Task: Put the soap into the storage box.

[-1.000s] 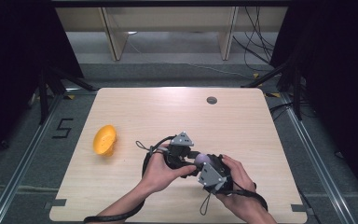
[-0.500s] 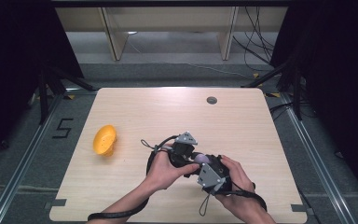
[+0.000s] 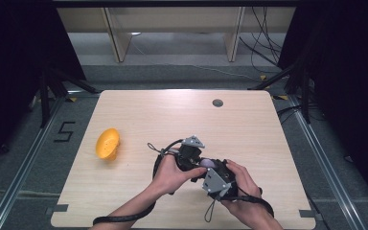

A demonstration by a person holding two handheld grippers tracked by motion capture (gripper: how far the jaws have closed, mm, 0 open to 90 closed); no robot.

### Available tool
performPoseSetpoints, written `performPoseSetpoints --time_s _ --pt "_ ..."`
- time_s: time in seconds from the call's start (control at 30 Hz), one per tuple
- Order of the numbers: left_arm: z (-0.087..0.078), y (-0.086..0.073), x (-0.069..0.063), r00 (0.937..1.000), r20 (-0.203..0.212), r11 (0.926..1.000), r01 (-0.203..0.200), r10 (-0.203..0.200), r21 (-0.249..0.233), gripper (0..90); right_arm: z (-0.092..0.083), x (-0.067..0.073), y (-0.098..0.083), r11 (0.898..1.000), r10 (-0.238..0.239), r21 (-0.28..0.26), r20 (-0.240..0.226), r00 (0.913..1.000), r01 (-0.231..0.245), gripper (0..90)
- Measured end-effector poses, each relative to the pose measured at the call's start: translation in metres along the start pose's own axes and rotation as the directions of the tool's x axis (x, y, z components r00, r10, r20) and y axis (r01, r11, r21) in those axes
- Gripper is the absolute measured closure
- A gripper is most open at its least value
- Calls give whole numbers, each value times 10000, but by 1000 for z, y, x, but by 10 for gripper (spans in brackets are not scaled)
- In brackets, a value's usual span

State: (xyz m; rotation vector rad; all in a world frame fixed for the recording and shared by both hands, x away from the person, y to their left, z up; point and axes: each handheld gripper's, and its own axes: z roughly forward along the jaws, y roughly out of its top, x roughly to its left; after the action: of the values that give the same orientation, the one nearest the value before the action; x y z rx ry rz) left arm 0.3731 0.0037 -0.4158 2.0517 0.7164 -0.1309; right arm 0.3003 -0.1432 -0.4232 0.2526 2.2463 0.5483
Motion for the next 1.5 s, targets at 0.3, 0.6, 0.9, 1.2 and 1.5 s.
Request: performPoseSetpoints --time_s 0.3,0.6,0.9,1.2,1.5 --pt "-2 1 1 10000 -32 9998 20 -20 174 581 1 1 0 10000 -19 -26 -34 10000 19 504" --pt "-4 1 -2 9988 -358 9994 -334 333 -13 585 1 -2 0 9998 -193 -86 -12 9998 193 455" --pt "-11 -1 2 9941 -950 9981 -546 518 -278 586 -6 -5 -8 9998 -12 204 375 9993 5 295" --pt "-21 -6 4 9869 -1404 9956 -859 797 -383 586 -17 -8 -35 9944 864 575 430 9953 -888 299" --pt "-30 -10 9 9795 -1793 9948 -977 913 -272 587 -20 -11 -62 9789 1766 976 366 9836 -1794 306"
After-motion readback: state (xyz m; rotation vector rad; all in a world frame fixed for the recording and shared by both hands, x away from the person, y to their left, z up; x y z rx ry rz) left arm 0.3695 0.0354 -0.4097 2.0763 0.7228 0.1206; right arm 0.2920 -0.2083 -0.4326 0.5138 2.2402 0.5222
